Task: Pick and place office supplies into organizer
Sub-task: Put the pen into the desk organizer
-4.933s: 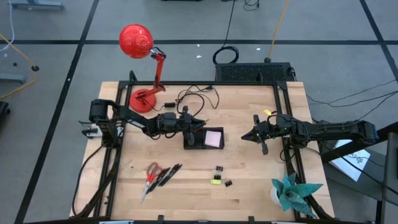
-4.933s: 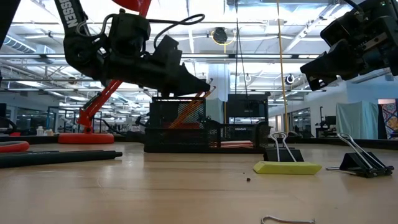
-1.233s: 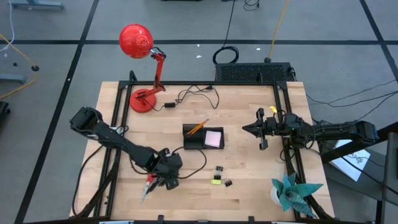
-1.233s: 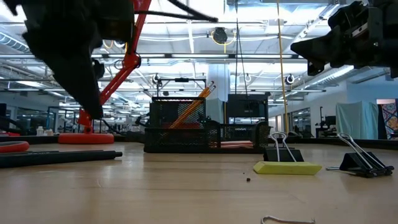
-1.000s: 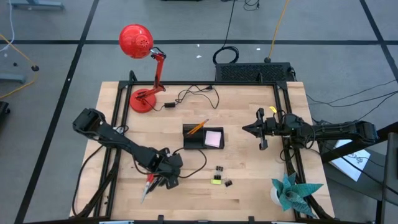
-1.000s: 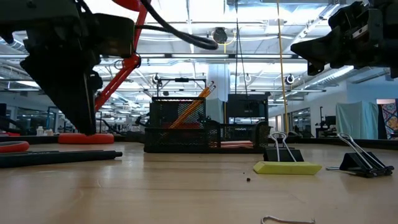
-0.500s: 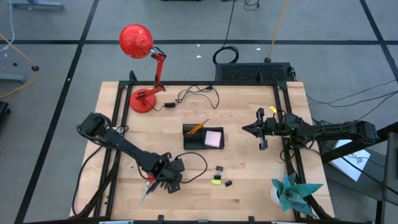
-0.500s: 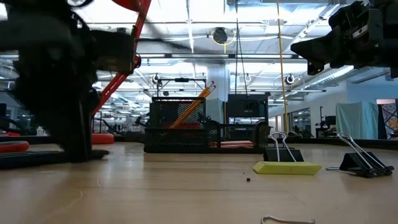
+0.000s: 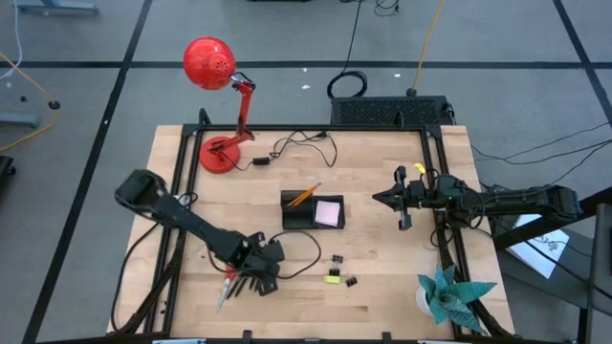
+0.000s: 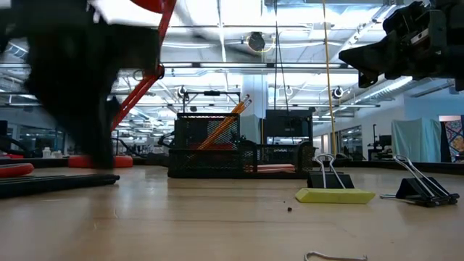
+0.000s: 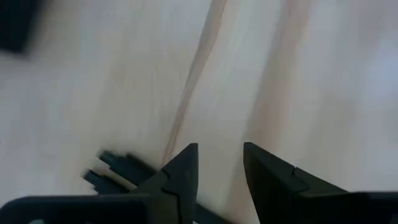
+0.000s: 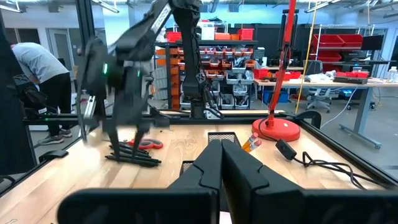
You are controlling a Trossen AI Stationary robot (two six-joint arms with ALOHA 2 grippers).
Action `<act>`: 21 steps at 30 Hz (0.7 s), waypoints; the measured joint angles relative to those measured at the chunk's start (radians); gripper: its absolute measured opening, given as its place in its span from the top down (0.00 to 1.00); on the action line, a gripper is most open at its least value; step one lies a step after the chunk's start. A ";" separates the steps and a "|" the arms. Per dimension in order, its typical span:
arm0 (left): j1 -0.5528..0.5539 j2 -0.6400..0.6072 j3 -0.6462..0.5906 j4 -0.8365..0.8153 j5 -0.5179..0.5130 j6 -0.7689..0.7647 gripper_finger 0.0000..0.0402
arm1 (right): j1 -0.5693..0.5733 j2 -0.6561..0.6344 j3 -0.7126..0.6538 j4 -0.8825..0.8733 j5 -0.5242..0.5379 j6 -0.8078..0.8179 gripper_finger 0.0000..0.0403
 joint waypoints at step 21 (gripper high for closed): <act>0.046 -0.021 0.035 -0.301 0.011 -0.170 0.67 | 0.000 0.001 0.000 0.000 0.000 0.001 0.99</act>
